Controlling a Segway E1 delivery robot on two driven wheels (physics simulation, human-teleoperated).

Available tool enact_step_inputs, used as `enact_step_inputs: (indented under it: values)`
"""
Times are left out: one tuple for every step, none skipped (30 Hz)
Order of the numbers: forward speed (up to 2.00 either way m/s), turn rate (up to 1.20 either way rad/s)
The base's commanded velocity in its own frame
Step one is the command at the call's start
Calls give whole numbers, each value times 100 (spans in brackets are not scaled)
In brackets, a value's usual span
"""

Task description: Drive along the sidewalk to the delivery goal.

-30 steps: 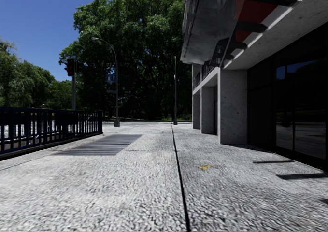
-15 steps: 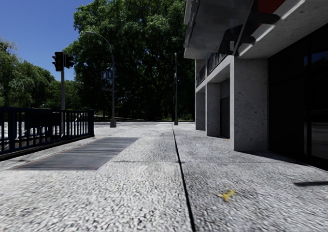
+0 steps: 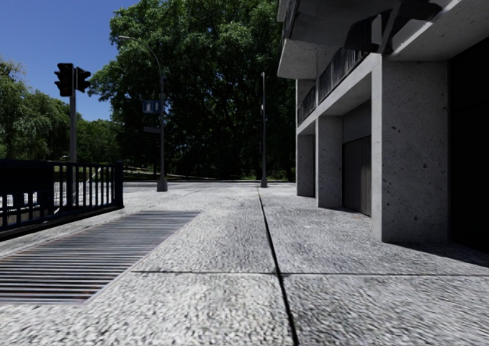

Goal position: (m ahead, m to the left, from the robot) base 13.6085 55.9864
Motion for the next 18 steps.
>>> enact_step_inputs:
  values:
    - [200, 0]
    - [200, 0]
    - [200, 0]
    - [200, 0]
    - [200, 0]
    - [200, 0]
    - [200, 0]
    - [200, 0]
    - [200, 4]
    - [200, 10]
    - [200, 13]
    - [200, 14]
    - [200, 14]
    - [200, 14]
    - [200, 14]
    - [200, 15]
    - [200, 17]
    - [200, 17]
